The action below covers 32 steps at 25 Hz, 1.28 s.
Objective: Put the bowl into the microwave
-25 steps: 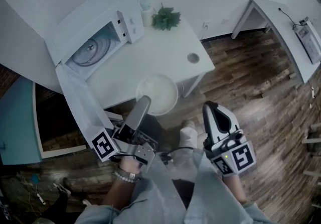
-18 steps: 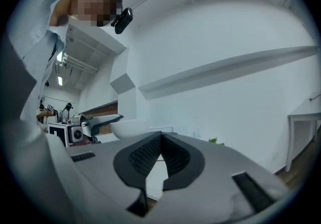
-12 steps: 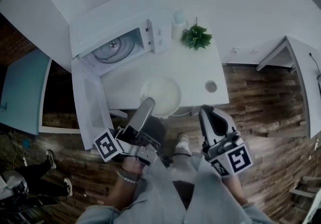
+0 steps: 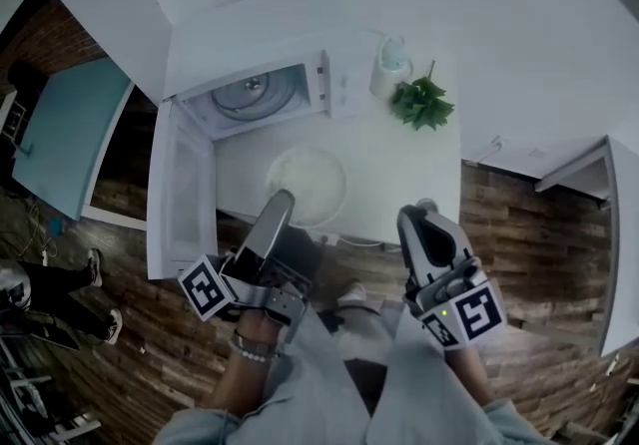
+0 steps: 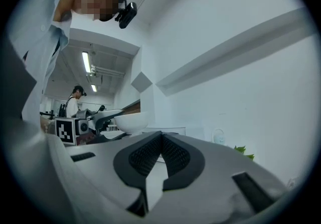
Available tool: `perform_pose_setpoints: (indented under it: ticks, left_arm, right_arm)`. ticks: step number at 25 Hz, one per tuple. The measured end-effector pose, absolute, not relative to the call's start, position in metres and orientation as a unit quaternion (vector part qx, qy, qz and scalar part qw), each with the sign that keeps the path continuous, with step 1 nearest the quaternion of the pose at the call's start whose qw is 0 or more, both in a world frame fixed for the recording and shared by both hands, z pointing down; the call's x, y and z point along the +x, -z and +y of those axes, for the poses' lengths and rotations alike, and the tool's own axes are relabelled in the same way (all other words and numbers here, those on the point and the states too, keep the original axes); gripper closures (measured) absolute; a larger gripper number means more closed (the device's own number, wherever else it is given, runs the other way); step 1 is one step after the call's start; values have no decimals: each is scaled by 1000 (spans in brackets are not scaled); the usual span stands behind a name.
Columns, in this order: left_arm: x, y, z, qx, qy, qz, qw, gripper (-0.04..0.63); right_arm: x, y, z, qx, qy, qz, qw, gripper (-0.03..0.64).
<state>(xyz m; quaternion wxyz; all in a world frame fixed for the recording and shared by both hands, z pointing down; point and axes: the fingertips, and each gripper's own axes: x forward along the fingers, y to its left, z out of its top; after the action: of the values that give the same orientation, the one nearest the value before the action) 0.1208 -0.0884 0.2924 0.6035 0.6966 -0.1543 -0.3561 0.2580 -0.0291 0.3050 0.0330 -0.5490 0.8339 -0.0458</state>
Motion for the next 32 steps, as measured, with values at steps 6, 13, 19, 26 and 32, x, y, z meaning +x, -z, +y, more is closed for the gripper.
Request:
perform_pose_setpoints:
  ticks: [6, 13, 19, 26, 32]
  left_arm:
    - [125, -299, -87, 687, 383, -191, 587, 347]
    - [128, -304, -81, 675, 396, -219, 583, 347]
    - [120, -302, -74, 679, 397, -232, 572, 347]
    - [104, -304, -86, 676, 408, -239, 565, 347]
    - [93, -311, -110, 672, 408, -242, 569, 347]
  right_arm:
    - [272, -313, -45, -515, 50, 855, 29, 618]
    - [272, -325, -50, -479, 57, 876, 8, 618]
    - [262, -338, -53, -463, 66, 884, 0, 618]
    - [241, -339, -62, -450, 60, 891, -8, 618]
    - [227, -328, -91, -442, 48, 896, 3, 606]
